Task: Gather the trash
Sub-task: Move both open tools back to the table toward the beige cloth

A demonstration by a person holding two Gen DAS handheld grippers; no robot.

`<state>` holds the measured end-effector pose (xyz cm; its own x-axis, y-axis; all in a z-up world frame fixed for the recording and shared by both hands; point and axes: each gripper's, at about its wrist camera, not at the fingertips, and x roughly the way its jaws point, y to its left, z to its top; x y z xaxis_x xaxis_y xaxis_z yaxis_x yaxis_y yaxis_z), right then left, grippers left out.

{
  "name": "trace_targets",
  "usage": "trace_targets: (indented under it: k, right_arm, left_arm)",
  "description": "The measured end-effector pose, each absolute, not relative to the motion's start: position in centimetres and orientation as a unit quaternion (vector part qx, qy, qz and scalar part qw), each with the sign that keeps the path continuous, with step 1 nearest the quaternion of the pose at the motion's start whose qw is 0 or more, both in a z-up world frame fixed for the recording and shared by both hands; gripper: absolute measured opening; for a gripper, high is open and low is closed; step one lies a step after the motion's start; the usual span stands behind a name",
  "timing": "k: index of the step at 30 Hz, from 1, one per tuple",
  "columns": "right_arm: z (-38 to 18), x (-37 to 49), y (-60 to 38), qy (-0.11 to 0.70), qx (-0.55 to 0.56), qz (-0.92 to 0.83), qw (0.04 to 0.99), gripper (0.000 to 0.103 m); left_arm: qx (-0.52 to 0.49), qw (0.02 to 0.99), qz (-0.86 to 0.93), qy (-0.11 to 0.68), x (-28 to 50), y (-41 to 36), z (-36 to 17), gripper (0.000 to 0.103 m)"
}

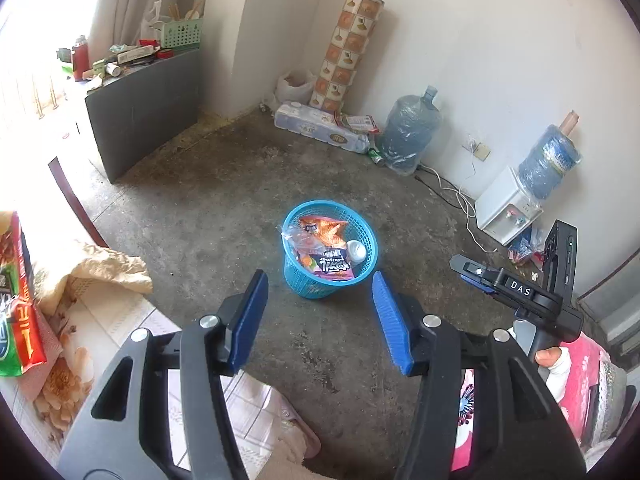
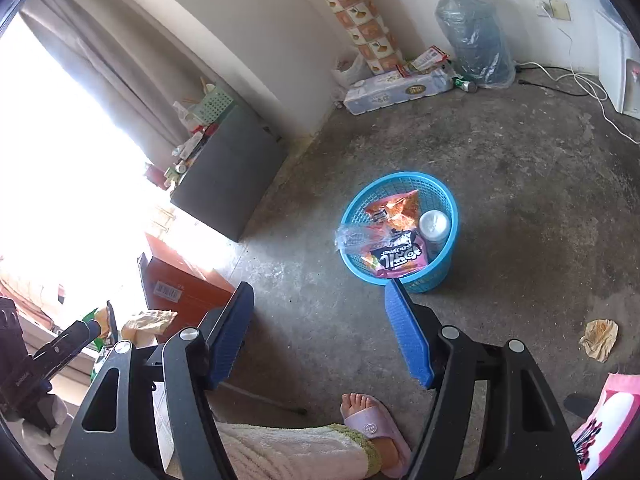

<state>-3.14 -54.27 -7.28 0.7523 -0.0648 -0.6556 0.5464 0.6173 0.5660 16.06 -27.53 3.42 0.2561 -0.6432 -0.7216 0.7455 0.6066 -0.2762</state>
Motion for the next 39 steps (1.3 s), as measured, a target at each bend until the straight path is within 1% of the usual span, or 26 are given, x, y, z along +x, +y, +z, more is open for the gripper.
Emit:
trace_targets:
  k: [6, 10, 16, 23, 26, 28, 32, 39]
  right_arm:
    - [-3.4, -0.7, -48.0, 0.309, 0.363, -0.104, 0.873, 0.067]
    - [-1.7, 1.6, -43.4, 0.325, 0.335, -0.056, 0.883, 0.067]
    - [-0.6, 5.8, -37.4, 0.357, 0.317, 0.016, 0.879, 0.069]
    - [-0.8, 12.6, -31.1, 0.394, 0.27, 0.053, 0.877, 0.072]
    - [-1.2, 15.9, -29.3, 0.402, 0.246, 0.042, 0.881, 0.072]
    - [-1.5, 18.1, -28.5, 0.408, 0.234, 0.03, 0.882, 0.072]
    - [-2.2, 22.1, -27.4, 0.417, 0.218, 0.011, 0.882, 0.072]
    - [-4.6, 27.0, -26.6, 0.446, 0.204, -0.014, 0.871, 0.072]
  left_arm:
    - [-0.004, 0.838, -0.381, 0.391, 15.4, -16.8, 5.2, 0.055]
    - [-0.048, 0.858, -0.334, 0.388, 15.5, -10.2, 4.9, 0.056]
    - [-0.086, 0.887, -0.257, 0.372, 15.1, -2.7, 3.8, 0.056]
    - [-0.094, 0.902, -0.189, 0.377, 16.4, 1.2, 0.8, 0.057]
    - [-0.065, 0.907, -0.155, 0.386, 16.8, 1.9, -0.7, 0.063]
    - [-0.054, 0.906, -0.135, 0.398, 17.2, 2.2, -1.8, 0.064]
    - [-0.064, 0.895, -0.111, 0.427, 18.1, 3.4, -3.8, 0.066]
    - [-0.068, 0.889, -0.095, 0.443, 18.9, 4.4, -5.5, 0.068]
